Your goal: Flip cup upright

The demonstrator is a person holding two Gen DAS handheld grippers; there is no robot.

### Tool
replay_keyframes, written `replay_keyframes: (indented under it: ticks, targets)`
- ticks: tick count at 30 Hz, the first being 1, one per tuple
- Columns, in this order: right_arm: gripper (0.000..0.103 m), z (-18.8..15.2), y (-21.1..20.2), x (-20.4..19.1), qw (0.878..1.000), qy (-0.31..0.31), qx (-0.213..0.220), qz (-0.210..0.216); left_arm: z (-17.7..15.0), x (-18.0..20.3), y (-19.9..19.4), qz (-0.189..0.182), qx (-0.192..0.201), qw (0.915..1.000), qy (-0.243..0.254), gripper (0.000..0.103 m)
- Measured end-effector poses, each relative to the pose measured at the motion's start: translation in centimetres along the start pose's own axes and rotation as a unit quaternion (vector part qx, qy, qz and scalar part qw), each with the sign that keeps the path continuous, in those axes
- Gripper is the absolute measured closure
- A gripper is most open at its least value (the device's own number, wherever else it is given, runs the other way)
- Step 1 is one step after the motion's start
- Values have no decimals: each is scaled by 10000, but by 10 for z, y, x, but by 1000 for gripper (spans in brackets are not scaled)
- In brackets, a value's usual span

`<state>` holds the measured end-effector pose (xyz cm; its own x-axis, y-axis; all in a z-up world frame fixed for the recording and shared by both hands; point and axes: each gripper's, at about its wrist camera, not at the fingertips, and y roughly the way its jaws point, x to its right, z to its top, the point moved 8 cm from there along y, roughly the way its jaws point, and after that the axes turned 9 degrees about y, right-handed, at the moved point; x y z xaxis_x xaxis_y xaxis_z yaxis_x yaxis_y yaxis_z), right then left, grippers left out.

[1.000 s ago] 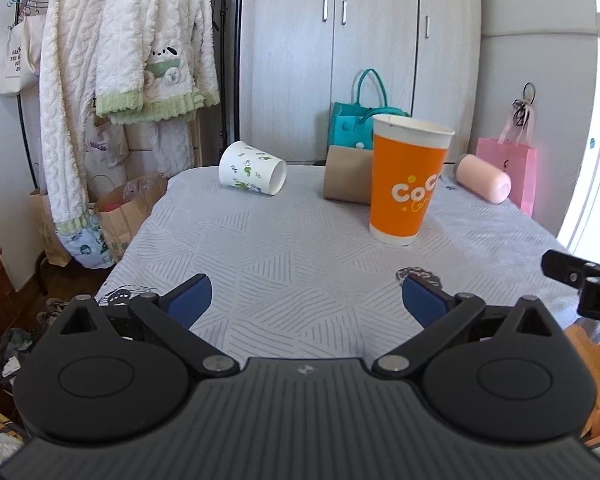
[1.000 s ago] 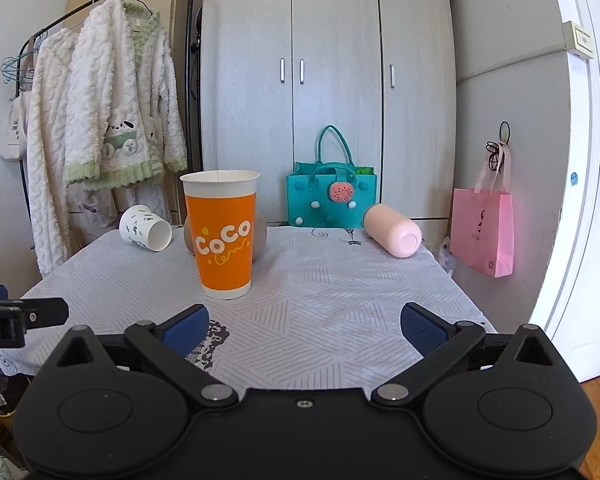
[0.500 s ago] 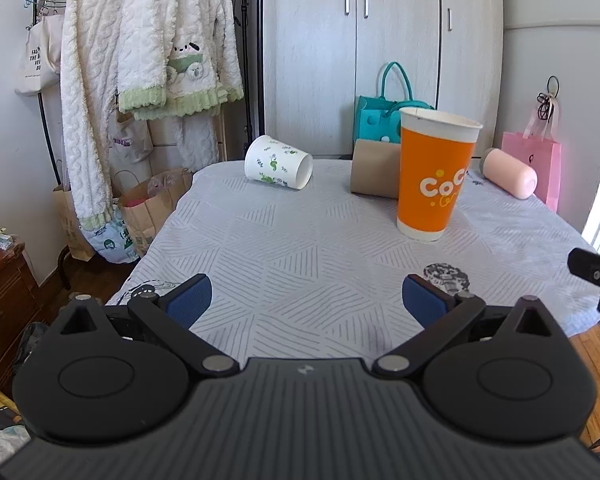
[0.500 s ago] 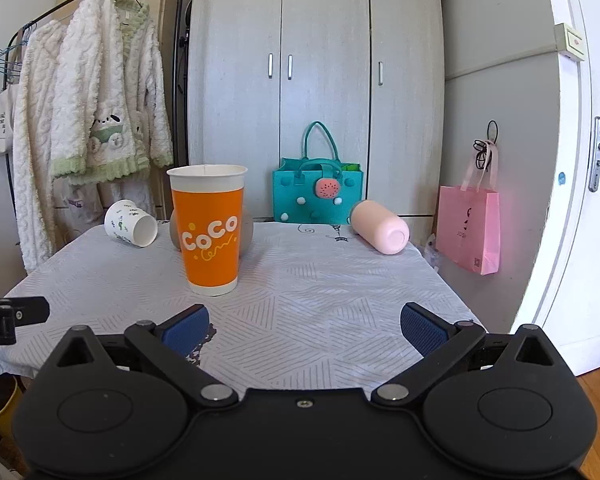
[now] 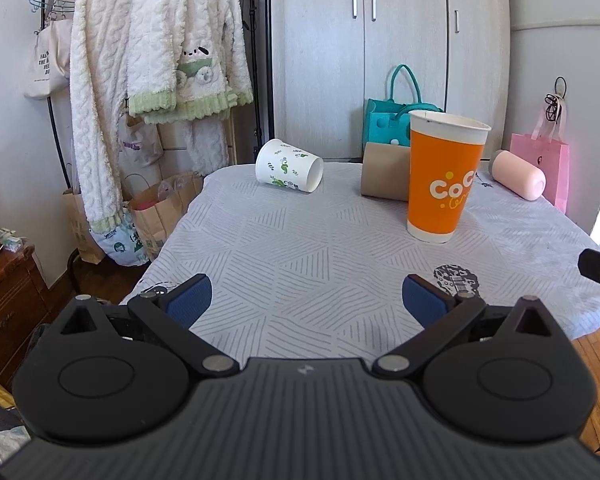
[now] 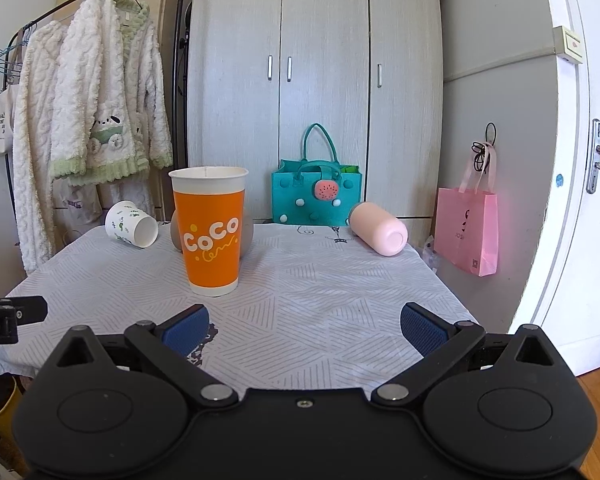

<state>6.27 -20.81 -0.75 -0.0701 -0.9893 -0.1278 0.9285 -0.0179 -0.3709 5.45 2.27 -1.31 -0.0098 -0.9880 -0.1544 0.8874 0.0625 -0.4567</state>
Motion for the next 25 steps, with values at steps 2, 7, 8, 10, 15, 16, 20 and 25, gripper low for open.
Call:
replay_keyframes:
  ticks: [2, 7, 8, 10, 15, 16, 20, 25]
  targets:
    - [0, 0, -1, -1, 10000, -17, 5, 1, 0, -1, 0, 111, -26, 9999, 30, 0]
    - [0, 1, -5, -4, 10000, -42, 27, -5, -1, -2, 2, 241, -102, 9996, 99, 0]
    - [0, 1, -6, -4, 10000, -45, 29, -5, -2, -2, 2, 218, -108, 9997, 87, 0]
    - [0, 1, -5, -4, 10000, -41, 27, -5, -2, -3, 1, 165, -118, 9998, 49, 0]
    - [0, 0, -6, -4, 10000, -34, 23, -27, -3, -4, 1, 95, -109, 9999, 55, 0]
    - [0, 0, -6, -4, 10000, -36, 18, -31, -3, -3, 0, 97, -102, 9999, 67, 0]
    - [0, 0, -6, -4, 10000, -43, 13, -35, -3, -3, 0, 90, -80, 9999, 96, 0]
    - [0, 0, -5, -3, 10000, -36, 18, -45, -3, -1, -1, 45, -82, 9999, 124, 0]
